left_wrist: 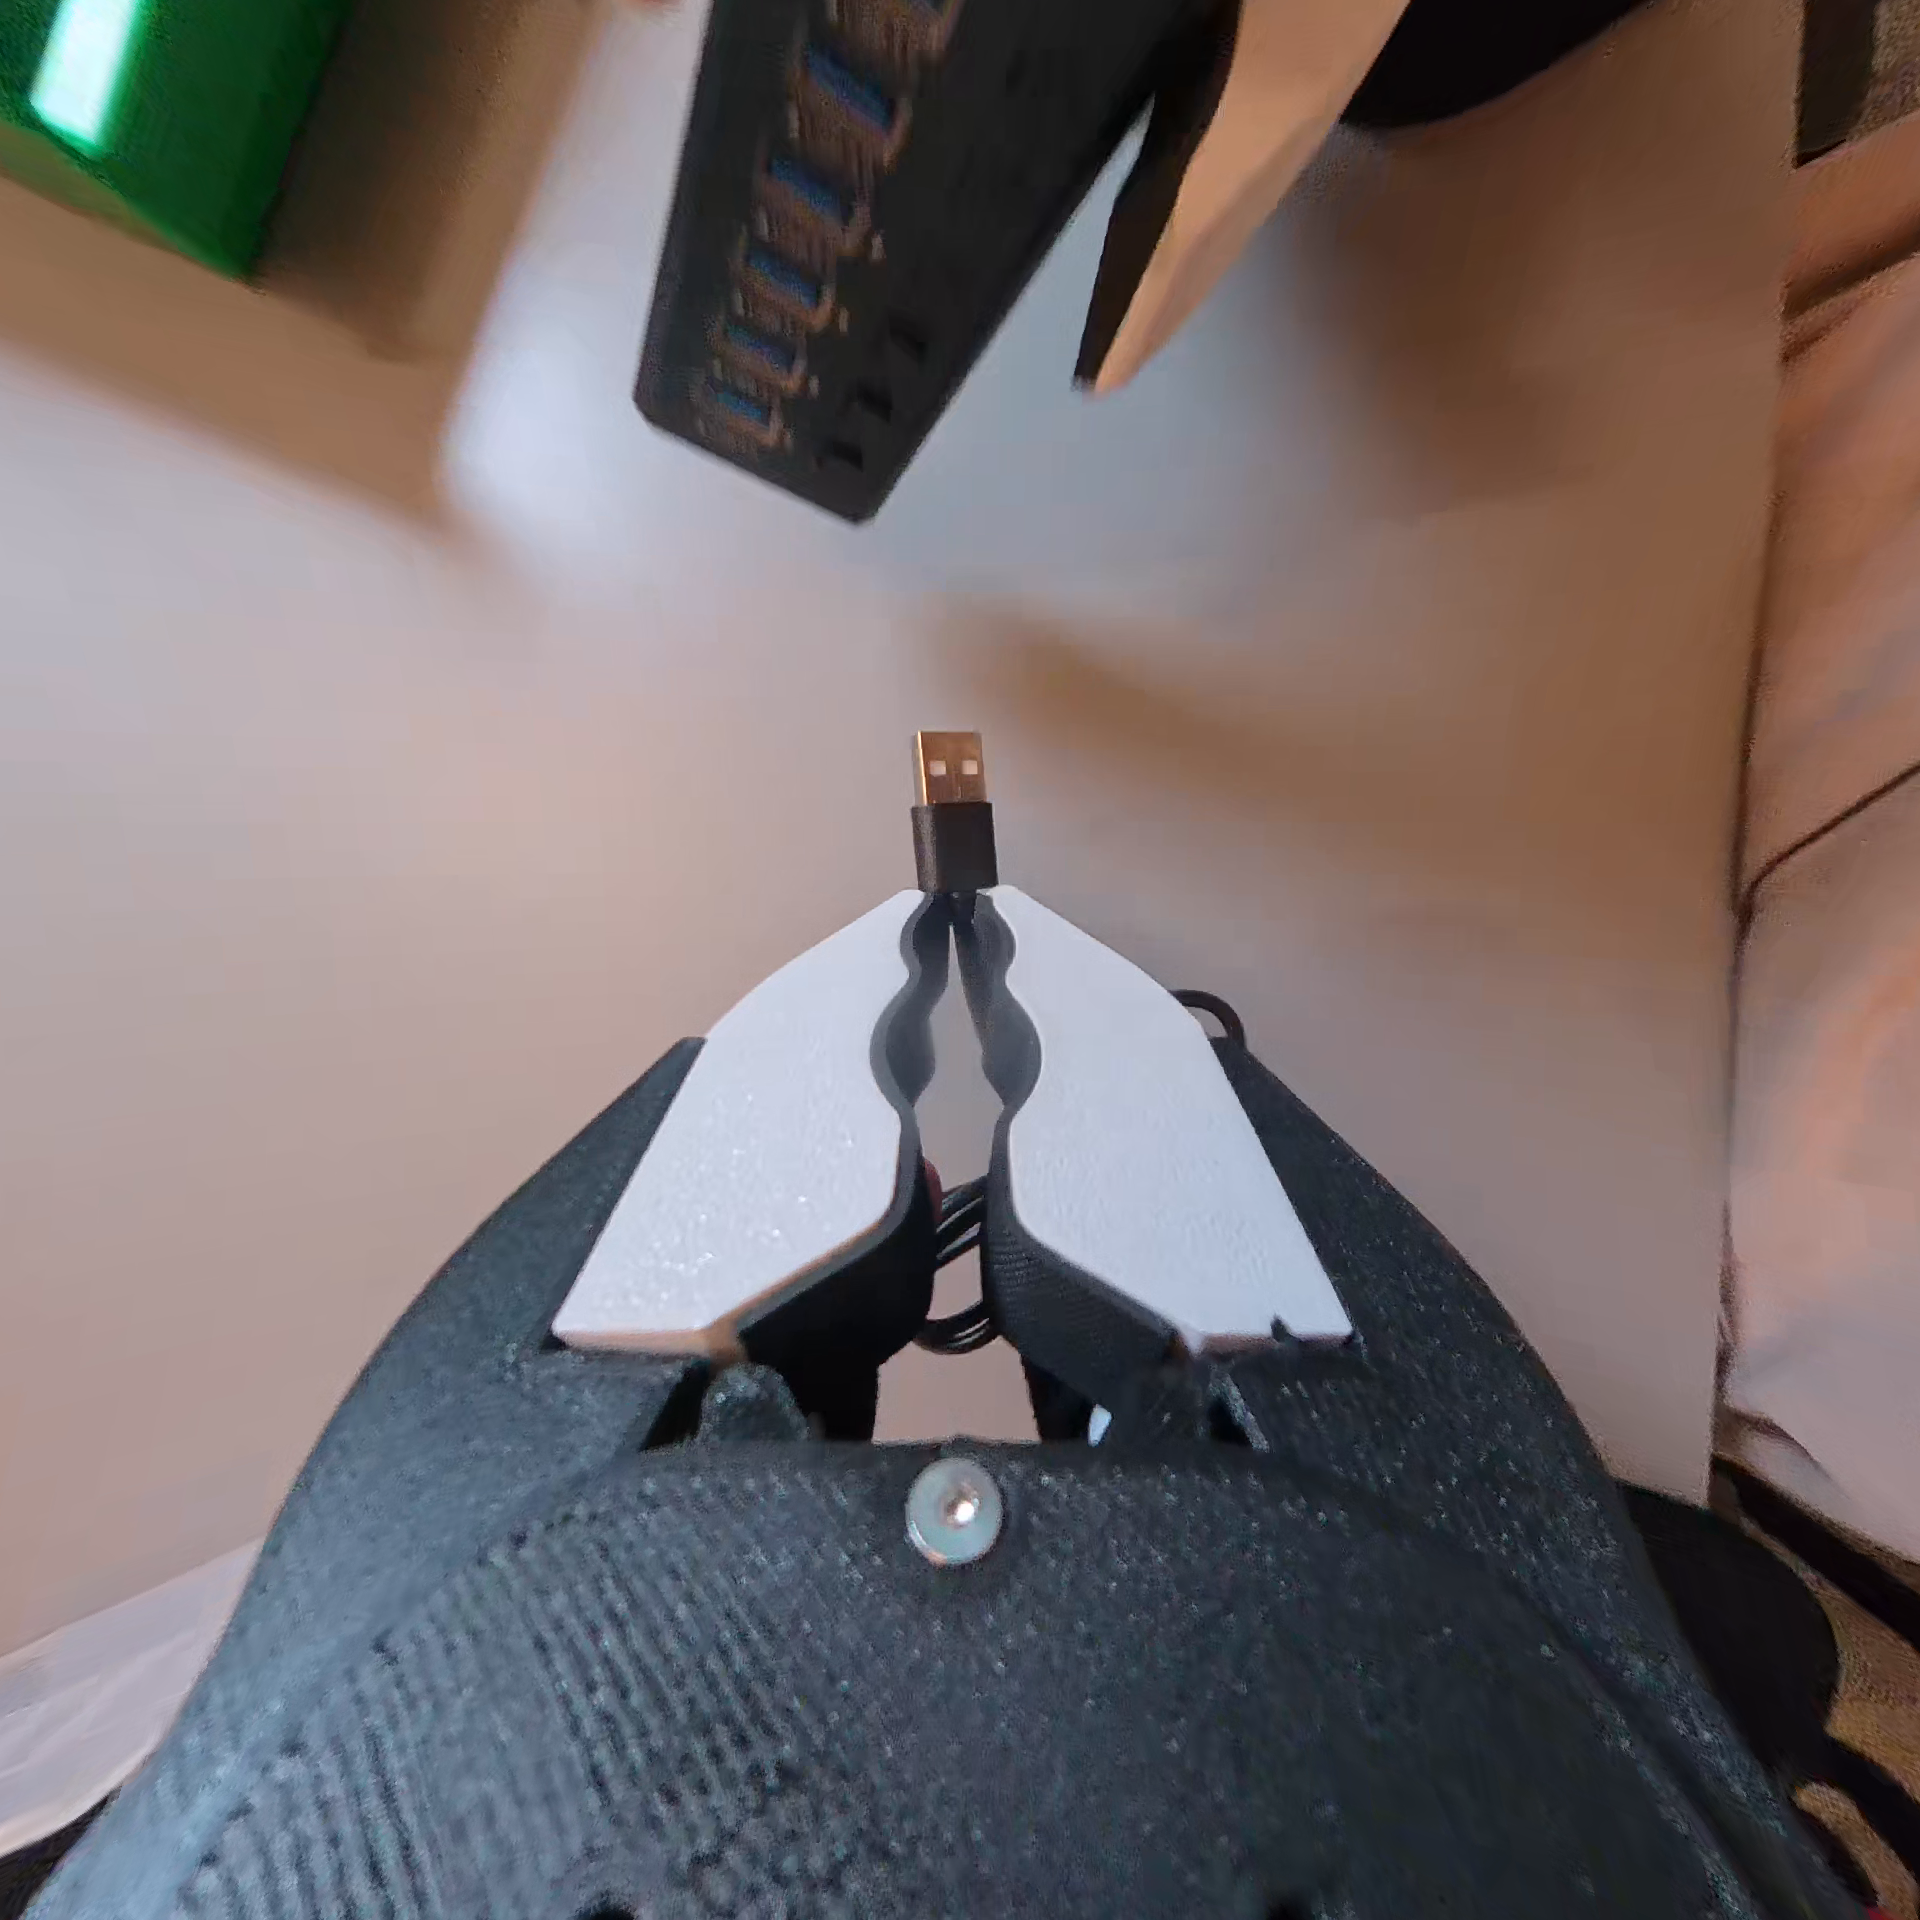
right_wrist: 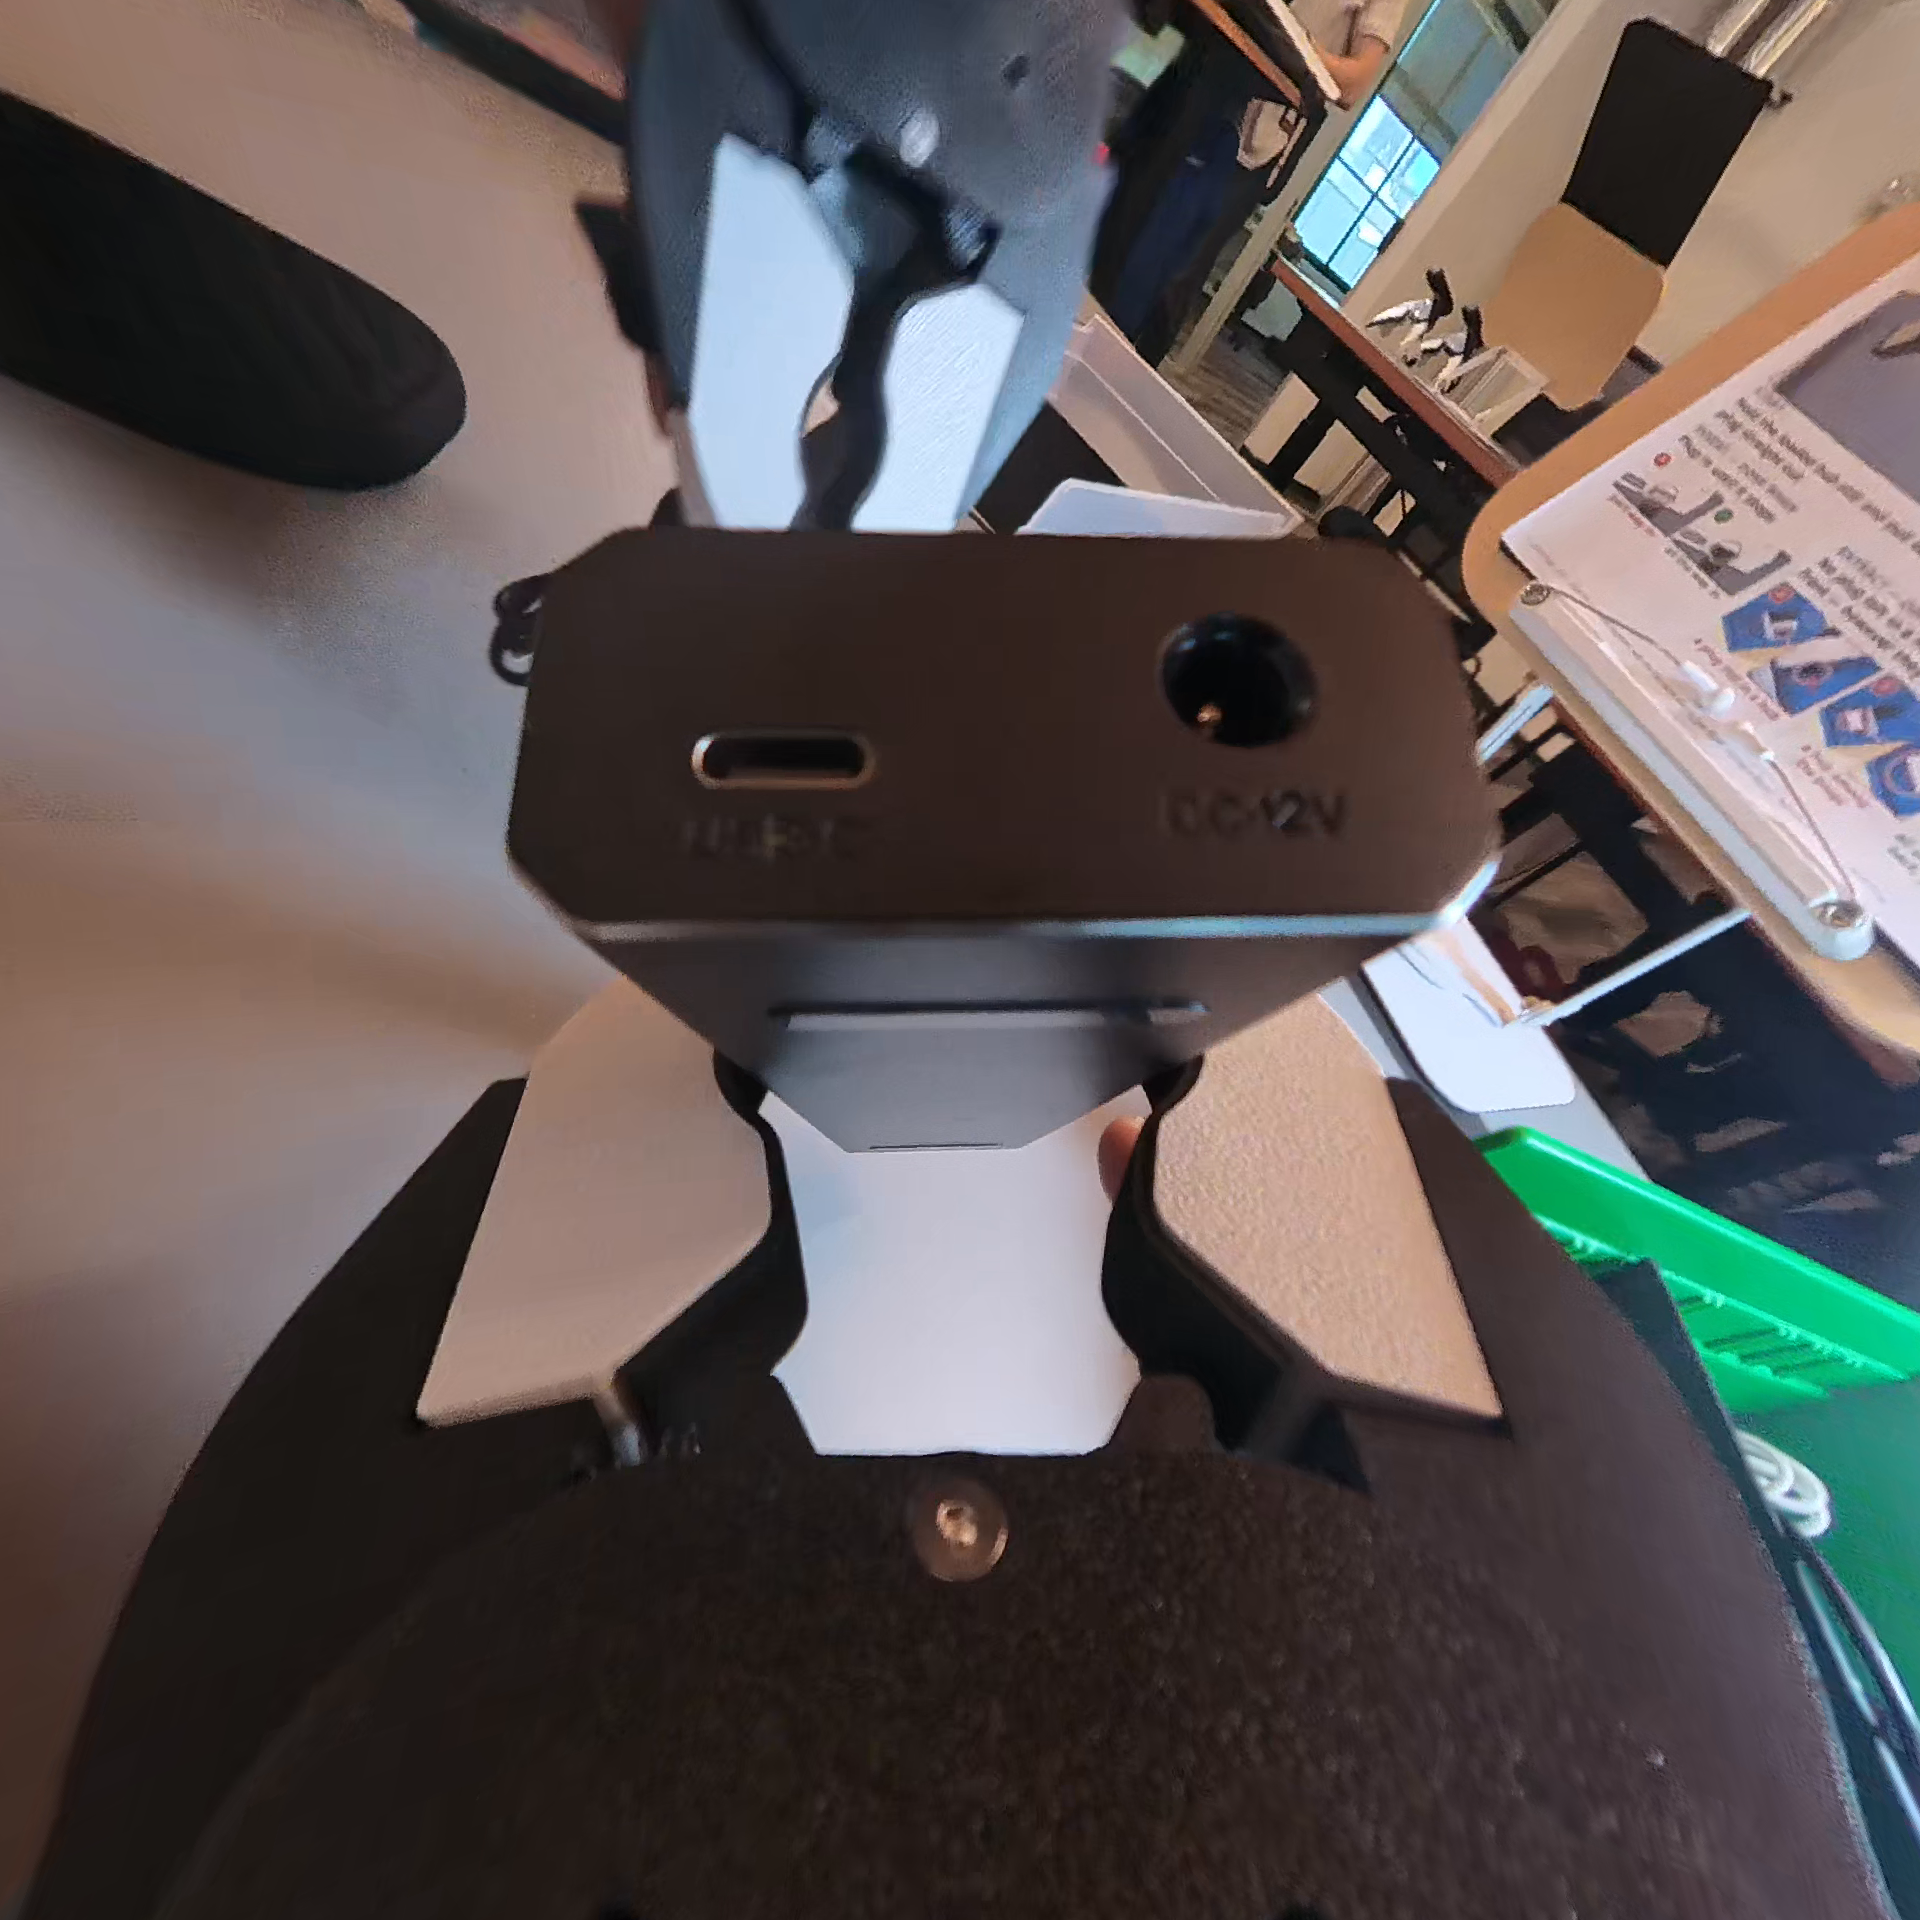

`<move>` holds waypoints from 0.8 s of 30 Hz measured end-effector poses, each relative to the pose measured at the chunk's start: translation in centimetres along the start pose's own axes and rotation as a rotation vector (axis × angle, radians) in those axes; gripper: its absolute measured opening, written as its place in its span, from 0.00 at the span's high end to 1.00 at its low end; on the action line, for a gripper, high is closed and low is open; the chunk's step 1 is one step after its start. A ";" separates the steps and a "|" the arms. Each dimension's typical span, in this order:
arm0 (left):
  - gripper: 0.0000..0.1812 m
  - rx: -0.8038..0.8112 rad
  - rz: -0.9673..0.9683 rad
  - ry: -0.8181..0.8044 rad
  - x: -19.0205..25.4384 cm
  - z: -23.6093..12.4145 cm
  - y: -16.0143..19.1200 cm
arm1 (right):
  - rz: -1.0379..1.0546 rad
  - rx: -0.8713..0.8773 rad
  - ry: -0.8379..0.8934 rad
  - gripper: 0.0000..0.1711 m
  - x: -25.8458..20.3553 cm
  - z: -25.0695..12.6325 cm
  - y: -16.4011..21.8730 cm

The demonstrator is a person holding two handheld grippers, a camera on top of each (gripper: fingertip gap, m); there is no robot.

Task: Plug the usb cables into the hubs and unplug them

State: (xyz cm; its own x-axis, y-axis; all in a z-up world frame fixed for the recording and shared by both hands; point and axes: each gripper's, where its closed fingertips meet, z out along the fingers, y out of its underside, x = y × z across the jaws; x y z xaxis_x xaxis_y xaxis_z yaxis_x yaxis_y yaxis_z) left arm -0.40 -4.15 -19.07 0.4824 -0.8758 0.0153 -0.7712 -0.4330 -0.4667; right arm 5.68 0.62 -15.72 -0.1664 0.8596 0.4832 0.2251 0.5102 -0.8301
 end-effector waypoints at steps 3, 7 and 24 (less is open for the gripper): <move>0.97 -0.037 0.052 0.005 0.2 -2.1 -2.1 | -0.046 0.006 0.006 0.59 -0.7 0.4 -0.4; 0.97 -0.108 0.101 0.051 1.4 -3.5 -5.0 | -0.091 0.028 0.025 0.59 -1.2 0.7 -1.0; 0.97 -0.331 0.102 0.115 2.0 -2.3 -7.1 | -0.192 0.063 0.085 0.59 -1.8 1.0 -1.7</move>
State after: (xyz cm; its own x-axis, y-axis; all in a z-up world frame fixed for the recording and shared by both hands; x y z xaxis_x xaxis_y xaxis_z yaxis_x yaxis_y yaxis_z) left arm 5.04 -3.33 -13.69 0.3606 -0.9282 0.0918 -0.9148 -0.3712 -0.1594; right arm 4.60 -1.82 -15.41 -0.1183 0.7477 0.6534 0.1363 0.6640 -0.7352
